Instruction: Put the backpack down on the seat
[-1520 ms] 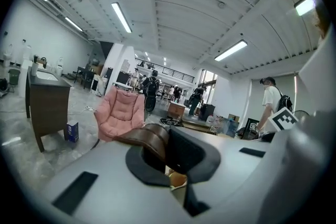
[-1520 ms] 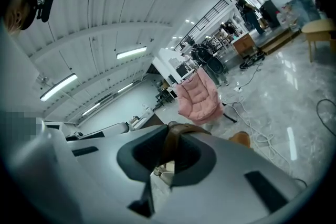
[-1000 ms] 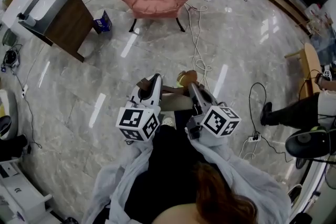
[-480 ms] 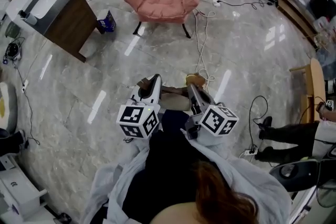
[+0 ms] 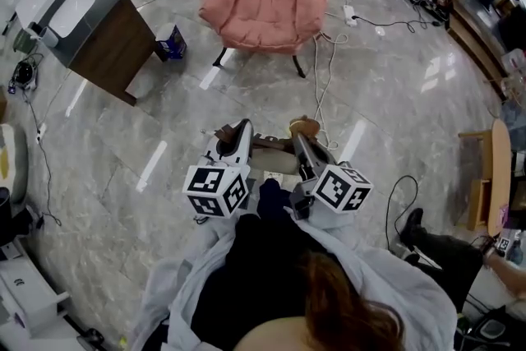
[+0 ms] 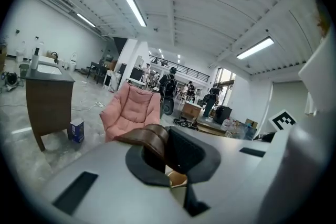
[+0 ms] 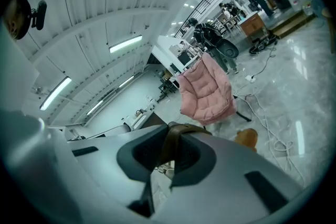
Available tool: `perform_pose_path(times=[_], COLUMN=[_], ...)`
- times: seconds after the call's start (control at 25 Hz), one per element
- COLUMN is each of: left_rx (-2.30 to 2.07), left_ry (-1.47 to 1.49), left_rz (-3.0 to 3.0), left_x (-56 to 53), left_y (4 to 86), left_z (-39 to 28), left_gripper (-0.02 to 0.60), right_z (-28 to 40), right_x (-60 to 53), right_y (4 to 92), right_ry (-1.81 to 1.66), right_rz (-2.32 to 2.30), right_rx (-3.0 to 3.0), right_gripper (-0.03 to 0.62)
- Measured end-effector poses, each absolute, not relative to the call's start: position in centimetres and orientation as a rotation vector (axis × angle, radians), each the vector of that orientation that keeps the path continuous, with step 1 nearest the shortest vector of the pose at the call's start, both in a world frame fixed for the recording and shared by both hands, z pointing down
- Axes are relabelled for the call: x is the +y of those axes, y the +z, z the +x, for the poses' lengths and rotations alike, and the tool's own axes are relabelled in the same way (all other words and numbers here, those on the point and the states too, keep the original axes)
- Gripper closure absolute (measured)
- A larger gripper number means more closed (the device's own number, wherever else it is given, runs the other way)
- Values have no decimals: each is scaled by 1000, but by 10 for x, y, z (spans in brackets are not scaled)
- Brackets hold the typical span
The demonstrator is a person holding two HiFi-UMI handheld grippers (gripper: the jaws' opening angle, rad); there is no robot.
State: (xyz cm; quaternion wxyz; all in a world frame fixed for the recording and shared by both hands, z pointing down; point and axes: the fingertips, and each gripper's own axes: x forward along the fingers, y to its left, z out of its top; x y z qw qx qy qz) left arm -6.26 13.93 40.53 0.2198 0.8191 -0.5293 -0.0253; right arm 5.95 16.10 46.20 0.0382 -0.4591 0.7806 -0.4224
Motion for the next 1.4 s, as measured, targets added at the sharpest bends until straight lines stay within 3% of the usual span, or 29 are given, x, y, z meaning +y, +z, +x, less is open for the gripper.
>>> perform_pose_path(times=[1.4], left_rx=[-1476], left_ry=[-92], left_rz=[2258], left_x=[-48], left_y=[414], left_z=[-35], left_gripper=[568], right_z=[87], right_x=[-20], right_y=[476], right_ry=[-1325], right_rz=[-1360], right_rx=[2385], right_gripper=[563])
